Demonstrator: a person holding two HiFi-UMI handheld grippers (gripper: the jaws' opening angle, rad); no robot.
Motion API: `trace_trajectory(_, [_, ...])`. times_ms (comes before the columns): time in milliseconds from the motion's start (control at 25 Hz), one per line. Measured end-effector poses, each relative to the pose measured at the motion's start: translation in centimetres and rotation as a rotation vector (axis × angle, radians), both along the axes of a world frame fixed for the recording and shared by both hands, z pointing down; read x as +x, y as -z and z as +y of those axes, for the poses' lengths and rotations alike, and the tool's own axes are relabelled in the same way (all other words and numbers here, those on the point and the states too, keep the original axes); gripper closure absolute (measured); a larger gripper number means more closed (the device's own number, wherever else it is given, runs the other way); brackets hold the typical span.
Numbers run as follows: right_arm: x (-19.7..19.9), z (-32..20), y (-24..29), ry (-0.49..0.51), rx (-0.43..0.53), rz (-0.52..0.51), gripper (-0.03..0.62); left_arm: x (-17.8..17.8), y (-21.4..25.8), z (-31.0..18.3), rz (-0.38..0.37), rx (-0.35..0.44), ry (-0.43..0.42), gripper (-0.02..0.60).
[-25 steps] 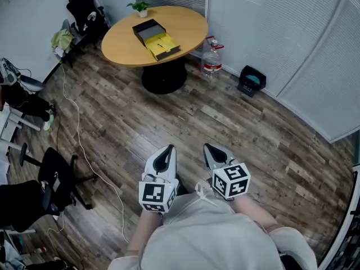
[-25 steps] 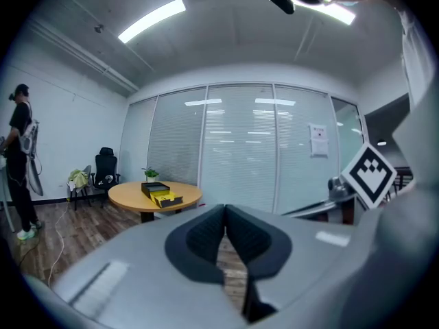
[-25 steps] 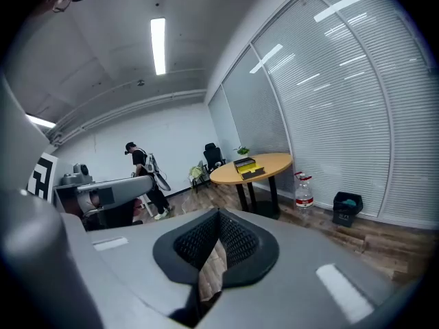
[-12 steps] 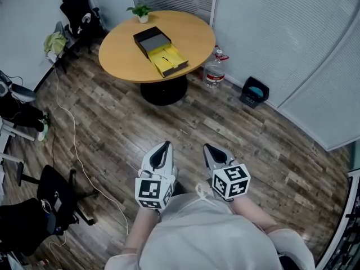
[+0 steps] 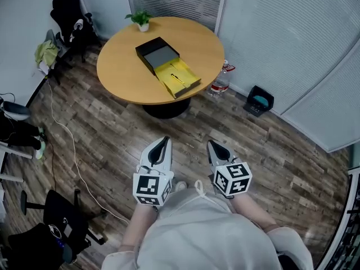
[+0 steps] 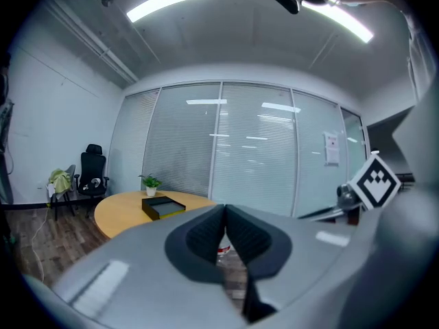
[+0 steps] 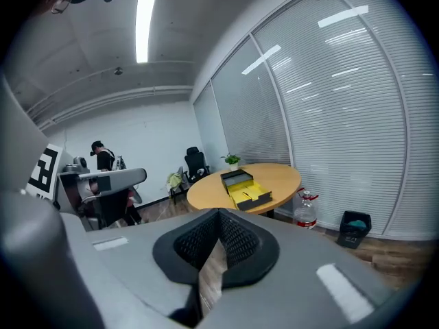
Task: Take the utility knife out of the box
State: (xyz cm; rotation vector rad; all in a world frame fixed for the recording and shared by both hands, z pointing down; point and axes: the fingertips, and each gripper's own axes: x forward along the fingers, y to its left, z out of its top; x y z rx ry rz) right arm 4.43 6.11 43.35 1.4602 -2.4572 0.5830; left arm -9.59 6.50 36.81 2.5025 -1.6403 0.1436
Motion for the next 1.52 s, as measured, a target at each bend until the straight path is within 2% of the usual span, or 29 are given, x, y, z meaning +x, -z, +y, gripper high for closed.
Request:
trace_trajectory(200, [-2.3, -5.1, -0.8, -0.028, -0.03, 0.004, 0.594, -3.0, -1.1, -4.9, 0.016, -0.034, -0.001, 0.575])
trace_trajectory(520, [-4.5, -12.8, -3.4, 0.03, -0.08, -0.003, 0.594, -5.5, -3.8, -11.3, 0.006, -0.093, 0.069, 0.575])
trace_trajectory(840, [-4.7, -23.7, -4.9, 0.139, -0.095, 0.01, 0.594, -4.8, -5.2, -19.8, -0.021, -0.1, 0.159, 0.575])
trace_trajectory(1080, [-5.0, -32.7, -5.4, 0.237, -0.115, 0.033, 0.594, -4.9, -5.3, -27.2, -0.018, -0.109, 0.264, 0.575])
trace_trajectory(1320, [-5.1, -41.1, -9.2, 0.342, -0.174, 0.094, 0.594, -4.8, -8.0, -34.4, -0.014, -0.155, 0.364, 0.575])
trace_trajectory(1520, [-6.2, -45.8, -13.0, 0.444, -0.24, 0.145, 0.594, -5.6, -11.3, -38.5, 0.01, -0.213, 0.455, 0.575])
